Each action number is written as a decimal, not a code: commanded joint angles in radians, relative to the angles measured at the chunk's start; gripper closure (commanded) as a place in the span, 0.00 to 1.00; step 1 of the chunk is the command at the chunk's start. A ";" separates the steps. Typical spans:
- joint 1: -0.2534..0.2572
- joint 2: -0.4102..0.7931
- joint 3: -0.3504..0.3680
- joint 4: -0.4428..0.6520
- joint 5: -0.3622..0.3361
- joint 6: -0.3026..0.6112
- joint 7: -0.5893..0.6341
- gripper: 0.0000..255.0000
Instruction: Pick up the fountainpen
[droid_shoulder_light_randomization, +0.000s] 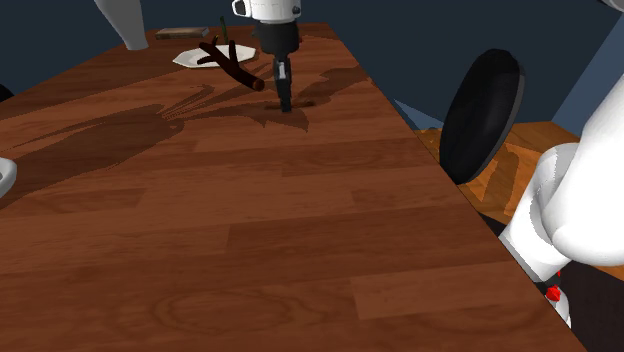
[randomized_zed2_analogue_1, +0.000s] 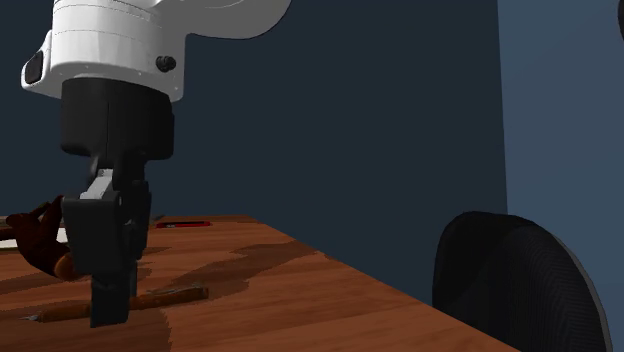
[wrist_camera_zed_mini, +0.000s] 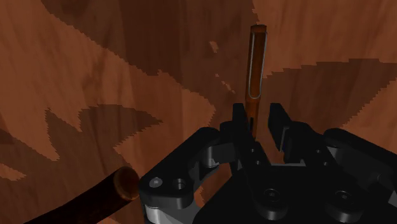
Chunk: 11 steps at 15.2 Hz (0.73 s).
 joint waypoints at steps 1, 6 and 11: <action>-0.004 0.006 -0.005 -0.007 -0.010 0.004 0.000 1.00; -0.004 0.002 -0.005 -0.016 -0.010 0.010 0.000 1.00; -0.004 0.015 -0.004 0.059 -0.011 -0.053 0.000 1.00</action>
